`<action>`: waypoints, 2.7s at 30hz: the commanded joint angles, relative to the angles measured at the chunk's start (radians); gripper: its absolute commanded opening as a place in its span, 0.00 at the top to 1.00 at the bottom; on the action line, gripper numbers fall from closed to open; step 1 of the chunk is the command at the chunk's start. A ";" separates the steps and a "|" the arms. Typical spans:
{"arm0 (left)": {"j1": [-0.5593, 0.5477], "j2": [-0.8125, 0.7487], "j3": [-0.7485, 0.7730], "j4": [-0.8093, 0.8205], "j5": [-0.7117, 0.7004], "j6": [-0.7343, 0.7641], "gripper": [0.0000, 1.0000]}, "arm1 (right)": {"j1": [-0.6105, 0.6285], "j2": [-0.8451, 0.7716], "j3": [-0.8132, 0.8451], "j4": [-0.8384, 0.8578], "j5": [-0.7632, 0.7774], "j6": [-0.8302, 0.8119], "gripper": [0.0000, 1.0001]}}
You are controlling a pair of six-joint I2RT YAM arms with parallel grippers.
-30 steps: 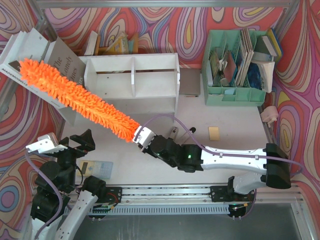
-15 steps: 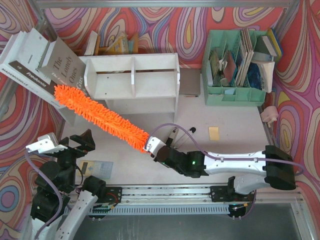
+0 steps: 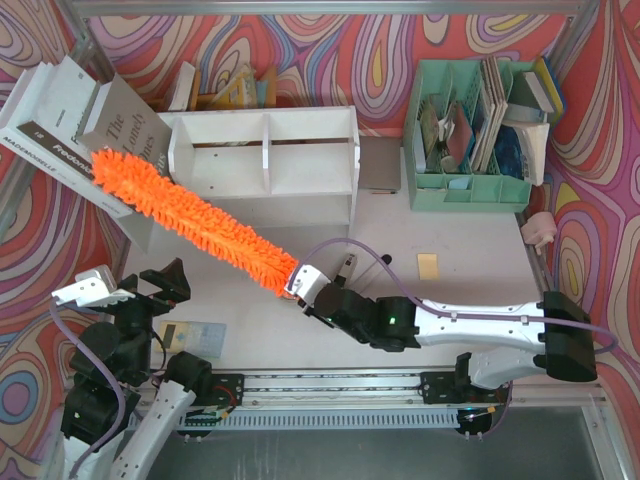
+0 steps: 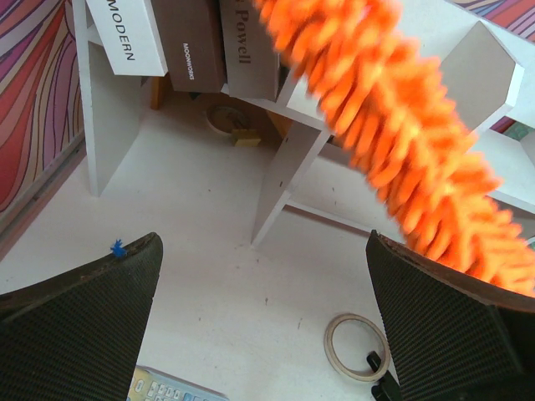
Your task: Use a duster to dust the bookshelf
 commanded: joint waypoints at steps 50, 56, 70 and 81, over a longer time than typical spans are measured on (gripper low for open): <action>0.001 0.018 -0.008 0.017 0.010 -0.005 0.02 | -0.003 0.522 1.079 -0.896 0.197 0.428 1.00; 0.003 0.018 -0.008 0.017 0.011 -0.005 0.02 | -0.005 0.545 1.110 -0.984 0.260 0.499 1.00; 0.003 0.011 -0.008 0.017 0.008 -0.007 0.02 | -0.067 0.495 1.115 -1.142 0.359 0.676 1.00; 0.003 0.009 -0.009 0.015 0.006 -0.008 0.02 | -0.041 0.457 1.085 -0.926 0.246 0.528 1.00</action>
